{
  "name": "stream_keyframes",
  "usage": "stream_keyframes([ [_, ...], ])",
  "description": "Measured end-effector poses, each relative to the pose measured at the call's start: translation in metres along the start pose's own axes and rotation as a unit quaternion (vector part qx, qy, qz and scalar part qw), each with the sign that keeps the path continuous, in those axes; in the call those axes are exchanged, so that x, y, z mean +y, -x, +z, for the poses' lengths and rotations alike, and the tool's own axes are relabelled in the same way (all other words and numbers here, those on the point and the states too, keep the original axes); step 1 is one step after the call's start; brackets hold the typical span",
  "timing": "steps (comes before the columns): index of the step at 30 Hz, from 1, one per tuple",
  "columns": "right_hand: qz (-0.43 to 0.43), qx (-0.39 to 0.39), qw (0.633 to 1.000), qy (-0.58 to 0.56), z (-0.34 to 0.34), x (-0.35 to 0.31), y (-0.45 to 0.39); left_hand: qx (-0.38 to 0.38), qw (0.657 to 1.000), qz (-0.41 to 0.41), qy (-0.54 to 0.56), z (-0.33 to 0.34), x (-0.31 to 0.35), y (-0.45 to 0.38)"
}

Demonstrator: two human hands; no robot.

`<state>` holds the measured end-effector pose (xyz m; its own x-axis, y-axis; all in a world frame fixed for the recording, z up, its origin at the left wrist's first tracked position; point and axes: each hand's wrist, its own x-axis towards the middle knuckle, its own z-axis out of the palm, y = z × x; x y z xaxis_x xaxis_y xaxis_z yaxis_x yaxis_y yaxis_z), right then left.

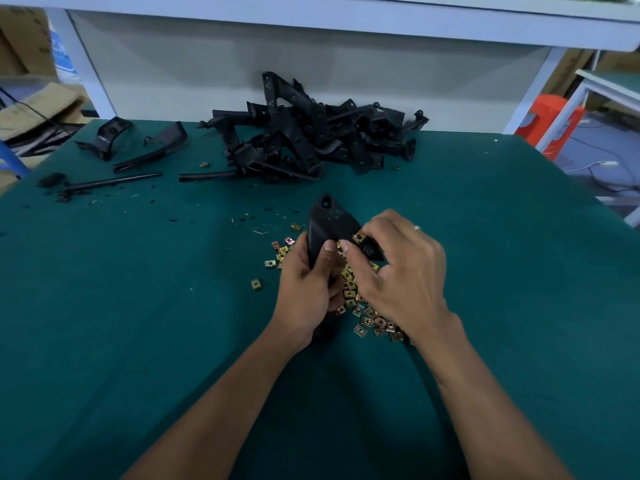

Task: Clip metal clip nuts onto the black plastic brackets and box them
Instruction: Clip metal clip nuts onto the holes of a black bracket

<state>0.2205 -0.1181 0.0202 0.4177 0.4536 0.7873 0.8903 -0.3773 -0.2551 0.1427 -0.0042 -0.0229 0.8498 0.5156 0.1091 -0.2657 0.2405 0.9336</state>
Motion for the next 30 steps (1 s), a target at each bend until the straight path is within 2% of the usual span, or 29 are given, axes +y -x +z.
stream_keyframes([
  [4,0.008,0.023,1.0,-0.005,0.003,0.0,0.004,-0.006,1.0,0.0,-0.005,0.0,0.003,0.001],
  [9,0.076,0.006,0.993,-0.094,0.002,0.001,0.008,-0.027,1.0,-0.001,-0.014,0.001,0.005,0.001],
  [13,0.037,-0.016,0.998,-0.042,-0.001,0.005,0.006,-0.024,0.999,-0.006,-0.039,0.0,0.004,0.001],
  [16,0.072,-0.039,0.994,-0.075,-0.002,0.007,0.007,-0.026,0.998,0.003,-0.054,0.001,0.003,0.001],
  [18,0.112,-0.058,0.977,-0.169,-0.002,0.008,0.009,-0.027,0.998,0.003,-0.051,0.001,0.004,0.001],
  [22,0.193,-0.073,0.904,-0.373,-0.004,0.003,0.01,-0.037,0.999,-0.002,-0.026,0.0,0.006,0.001],
  [25,0.223,-0.061,0.883,-0.409,-0.003,-0.001,0.011,-0.043,0.999,0.004,-0.018,0.0,0.006,0.001],
  [30,0.216,-0.034,0.89,-0.4,-0.006,-0.01,0.012,-0.051,0.998,0.028,0.003,-0.001,0.004,0.002],
])
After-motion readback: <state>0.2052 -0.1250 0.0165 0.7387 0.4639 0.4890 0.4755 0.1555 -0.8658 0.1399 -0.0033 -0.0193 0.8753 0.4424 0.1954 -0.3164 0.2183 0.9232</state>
